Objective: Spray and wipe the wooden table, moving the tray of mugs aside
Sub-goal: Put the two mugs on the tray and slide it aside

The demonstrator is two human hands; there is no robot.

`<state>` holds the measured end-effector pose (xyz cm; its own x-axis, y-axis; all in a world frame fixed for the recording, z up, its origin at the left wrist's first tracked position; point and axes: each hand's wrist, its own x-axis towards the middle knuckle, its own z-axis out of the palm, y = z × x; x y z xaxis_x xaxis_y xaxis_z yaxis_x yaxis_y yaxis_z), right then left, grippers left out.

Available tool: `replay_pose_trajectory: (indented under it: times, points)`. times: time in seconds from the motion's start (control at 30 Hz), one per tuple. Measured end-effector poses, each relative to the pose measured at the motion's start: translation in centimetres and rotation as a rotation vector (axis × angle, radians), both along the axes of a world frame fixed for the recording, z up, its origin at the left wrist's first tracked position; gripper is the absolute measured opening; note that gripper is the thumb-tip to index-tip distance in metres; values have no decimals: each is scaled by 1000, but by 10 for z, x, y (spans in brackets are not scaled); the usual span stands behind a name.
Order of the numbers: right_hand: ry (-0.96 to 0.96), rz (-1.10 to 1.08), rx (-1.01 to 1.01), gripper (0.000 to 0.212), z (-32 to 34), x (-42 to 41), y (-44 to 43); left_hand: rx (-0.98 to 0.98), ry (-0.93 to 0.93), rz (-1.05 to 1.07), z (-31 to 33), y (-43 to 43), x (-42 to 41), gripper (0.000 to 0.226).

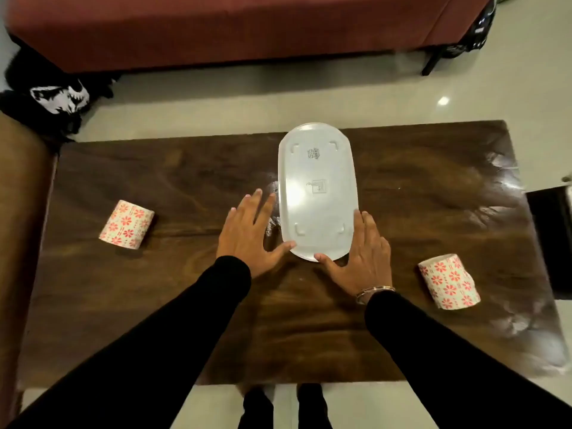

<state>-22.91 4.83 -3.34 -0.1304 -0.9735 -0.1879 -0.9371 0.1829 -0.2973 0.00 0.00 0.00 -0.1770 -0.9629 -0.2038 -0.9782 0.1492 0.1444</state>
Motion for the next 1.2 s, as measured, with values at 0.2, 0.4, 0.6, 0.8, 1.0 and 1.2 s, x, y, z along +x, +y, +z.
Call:
replay_pose_trajectory:
  times: [0.2, 0.4, 0.6, 0.8, 1.0, 1.2]
  points:
    - [-186, -243, 19, 116, -61, 3, -9, 87, 219, 225, -72, -8, -12, 107]
    - [-298, -490, 80, 121, -70, 14, -31, 181, 490, 403, -102, -2, -33, 97]
    - [-571, -516, 105, 101, -61, -1, -43, 139, 517, 372, -104, 10, -37, 98]
    - [-630, -214, 5, 78, -8, -5, -22, -50, 924, 637, -72, -2, -10, 80]
    - [-573, 207, -76, 58, 14, -3, 8, 239, 1326, 1004, -36, -6, 55, 90]
    - [-322, 672, -310, 26, 7, -1, 9, 374, 1459, 1074, -27, 21, 121, 81]
